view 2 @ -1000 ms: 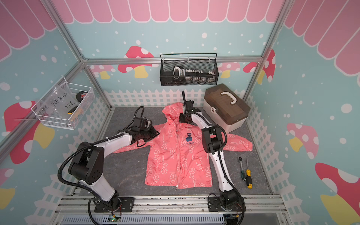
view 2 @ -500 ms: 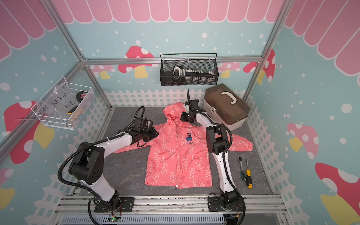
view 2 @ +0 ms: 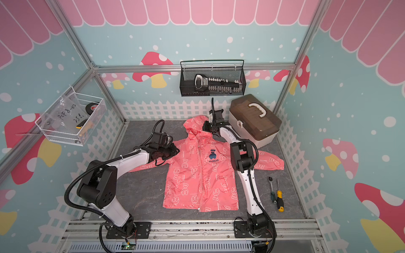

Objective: Unzip the jacket
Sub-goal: Smooth out the jacket at the center of the board, then reset both arms

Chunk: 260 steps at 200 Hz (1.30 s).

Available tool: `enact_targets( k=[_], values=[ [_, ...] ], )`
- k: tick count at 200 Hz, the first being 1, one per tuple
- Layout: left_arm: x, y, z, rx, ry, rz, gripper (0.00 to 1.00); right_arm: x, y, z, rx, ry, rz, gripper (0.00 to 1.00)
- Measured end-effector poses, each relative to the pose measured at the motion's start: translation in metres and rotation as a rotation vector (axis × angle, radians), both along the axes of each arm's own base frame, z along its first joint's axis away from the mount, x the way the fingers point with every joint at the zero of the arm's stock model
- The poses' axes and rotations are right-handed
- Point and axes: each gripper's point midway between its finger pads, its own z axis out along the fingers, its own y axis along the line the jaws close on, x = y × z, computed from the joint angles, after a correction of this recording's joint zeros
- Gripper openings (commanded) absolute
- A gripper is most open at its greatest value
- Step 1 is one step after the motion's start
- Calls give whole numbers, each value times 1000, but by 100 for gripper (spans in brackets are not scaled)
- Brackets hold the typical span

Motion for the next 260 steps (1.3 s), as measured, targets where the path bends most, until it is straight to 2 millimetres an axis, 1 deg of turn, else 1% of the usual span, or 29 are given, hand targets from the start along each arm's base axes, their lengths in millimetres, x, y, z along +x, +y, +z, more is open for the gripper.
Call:
enact_targets(
  k=[20, 33, 53, 67, 79, 90, 103, 111, 123, 130, 138, 148, 154, 156, 158, 160, 165, 170, 171, 173, 174, 176, 179, 195, 200, 215, 229, 240, 260],
  values=[
    [0, 3, -1, 12, -1, 1, 22, -5, -13, -25, -23, 62, -23, 0],
    [1, 7, 0, 22, -8, 4, 23, -9, -19, -32, -37, 86, -24, 0],
    [6, 20, 12, 37, -43, 26, 26, -19, -23, -31, -65, 92, -2, 0],
    [9, 31, 32, 49, -102, 47, 31, -33, -27, -21, -91, 94, 18, 0],
    [8, 43, 55, 66, -178, 67, 34, -48, -33, -3, -115, 79, 34, 0],
    [3, 52, 80, 85, -263, 77, 40, -64, -39, 24, -136, 42, 44, 1],
    [-8, 63, 109, 107, -372, 90, 51, -83, -48, 60, -162, -27, 48, 3],
    [-16, 69, 126, 118, -442, 103, 61, -99, -56, 84, -179, -80, 45, 4],
    [-30, 82, 148, 143, -549, 130, 71, -123, -70, 116, -216, -170, 33, 6],
    [-39, 90, 159, 158, -611, 152, 75, -138, -79, 132, -239, -229, 19, 11],
    [-49, 100, 170, 173, -681, 181, 79, -155, -90, 145, -268, -294, -2, 20],
    [-61, 111, 181, 189, -765, 220, 82, -176, -104, 153, -313, -365, -26, 33],
    [-67, 117, 185, 203, -816, 242, 87, -189, -116, 156, -348, -422, -55, 41],
    [-69, 120, 186, 207, -832, 251, 90, -194, -120, 155, -358, -431, -70, 44],
    [-72, 122, 187, 216, -852, 260, 96, -197, -124, 155, -364, -439, -82, 48],
    [-73, 124, 188, 216, -864, 266, 98, -201, -127, 156, -384, -462, -88, 50],
    [-79, 129, 187, 235, -897, 285, 99, -212, -138, 151, -414, -483, -116, 59],
    [-84, 135, 185, 240, -925, 313, 99, -221, -147, 147, -451, -519, -139, 71],
    [-84, 136, 185, 244, -930, 314, 99, -223, -150, 146, -458, -528, -150, 71],
    [-86, 139, 184, 252, -943, 327, 99, -226, -155, 144, -477, -539, -162, 80],
    [-87, 140, 183, 254, -947, 335, 99, -227, -156, 143, -482, -543, -165, 82],
    [-88, 142, 181, 259, -951, 342, 99, -231, -160, 140, -499, -551, -174, 93],
    [-91, 146, 180, 268, -965, 360, 99, -236, -165, 136, -516, -562, -189, 98],
    [-102, 167, 166, 326, -998, 455, 99, -258, -194, 103, -651, -582, -257, 99],
    [-105, 173, 162, 349, -1002, 479, 99, -264, -205, 88, -694, -560, -281, 99],
    [-112, 189, 154, 411, -1002, 554, 99, -273, -230, 57, -790, -499, -340, 98],
    [-115, 201, 150, 459, -997, 607, 100, -276, -249, 34, -842, -462, -396, 99],
    [-117, 208, 145, 496, -986, 641, 99, -275, -257, 19, -874, -431, -400, 98],
    [-119, 217, 129, 559, -945, 667, 99, -262, -260, 12, -883, -453, -413, 98]
  ],
)
